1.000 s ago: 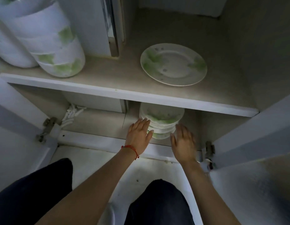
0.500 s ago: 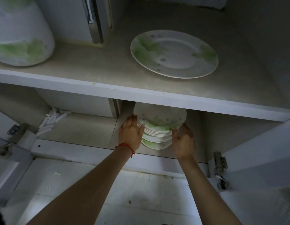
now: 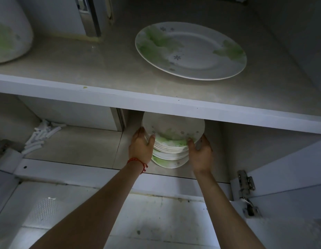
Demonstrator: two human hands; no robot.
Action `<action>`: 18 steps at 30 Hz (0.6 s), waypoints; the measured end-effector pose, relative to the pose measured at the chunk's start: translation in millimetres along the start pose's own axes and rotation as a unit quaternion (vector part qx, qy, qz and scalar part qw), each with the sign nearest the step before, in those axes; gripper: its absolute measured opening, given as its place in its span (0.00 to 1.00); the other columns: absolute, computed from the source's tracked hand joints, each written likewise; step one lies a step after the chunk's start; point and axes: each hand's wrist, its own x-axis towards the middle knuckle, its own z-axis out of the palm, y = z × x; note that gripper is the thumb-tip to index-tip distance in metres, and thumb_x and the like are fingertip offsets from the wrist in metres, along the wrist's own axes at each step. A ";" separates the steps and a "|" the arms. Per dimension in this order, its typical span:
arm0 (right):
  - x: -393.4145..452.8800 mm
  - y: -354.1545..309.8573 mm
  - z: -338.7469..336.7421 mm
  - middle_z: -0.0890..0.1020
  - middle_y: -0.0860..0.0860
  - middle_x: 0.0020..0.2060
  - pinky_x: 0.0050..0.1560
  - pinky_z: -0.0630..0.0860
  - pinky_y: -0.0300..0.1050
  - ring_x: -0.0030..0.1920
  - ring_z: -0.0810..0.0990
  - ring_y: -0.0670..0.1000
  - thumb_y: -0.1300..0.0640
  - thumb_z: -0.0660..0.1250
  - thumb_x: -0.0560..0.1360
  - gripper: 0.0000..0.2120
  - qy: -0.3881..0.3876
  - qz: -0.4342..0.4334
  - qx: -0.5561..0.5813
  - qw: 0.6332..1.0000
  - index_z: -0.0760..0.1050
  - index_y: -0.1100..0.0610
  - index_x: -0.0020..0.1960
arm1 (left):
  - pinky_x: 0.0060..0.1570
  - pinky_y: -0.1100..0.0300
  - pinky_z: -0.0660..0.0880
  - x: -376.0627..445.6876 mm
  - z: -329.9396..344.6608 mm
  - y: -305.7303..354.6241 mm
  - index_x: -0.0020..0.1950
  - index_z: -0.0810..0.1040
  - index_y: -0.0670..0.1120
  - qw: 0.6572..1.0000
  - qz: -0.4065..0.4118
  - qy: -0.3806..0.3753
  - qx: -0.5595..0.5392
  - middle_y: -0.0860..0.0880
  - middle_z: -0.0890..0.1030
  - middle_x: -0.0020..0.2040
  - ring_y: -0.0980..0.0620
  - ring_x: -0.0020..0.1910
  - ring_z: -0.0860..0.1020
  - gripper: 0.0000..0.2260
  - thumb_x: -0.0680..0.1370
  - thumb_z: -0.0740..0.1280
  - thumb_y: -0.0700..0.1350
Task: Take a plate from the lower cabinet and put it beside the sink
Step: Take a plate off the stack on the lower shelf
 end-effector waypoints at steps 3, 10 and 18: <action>-2.2 -0.5 0.5 0.80 0.56 0.57 0.54 0.72 0.43 0.57 0.78 0.56 0.59 0.66 0.72 0.18 -0.001 -0.010 0.018 1.000 0.72 0.56 0.62 | 0.62 0.51 0.71 -3.6 -1.8 0.1 0.64 0.69 0.41 0.999 0.008 0.016 -0.039 0.39 0.76 0.62 0.41 0.62 0.72 0.17 0.77 0.61 0.45; -9.2 -3.6 -1.9 0.82 0.55 0.54 0.54 0.75 0.45 0.54 0.79 0.55 0.59 0.66 0.72 0.17 0.002 -0.014 0.023 1.000 0.73 0.56 0.61 | 0.50 0.62 0.68 -11.1 -4.8 2.5 0.61 0.72 0.42 0.996 0.007 0.033 -0.082 0.39 0.80 0.56 0.41 0.55 0.76 0.14 0.76 0.62 0.42; -21.2 -4.8 -7.4 0.83 0.53 0.50 0.54 0.78 0.50 0.52 0.80 0.53 0.61 0.65 0.72 0.16 -0.008 0.007 0.070 0.998 0.74 0.55 0.59 | 0.50 0.62 0.70 -28.0 -9.9 5.8 0.60 0.75 0.44 0.987 0.012 0.065 -0.148 0.42 0.82 0.52 0.51 0.48 0.76 0.13 0.75 0.64 0.40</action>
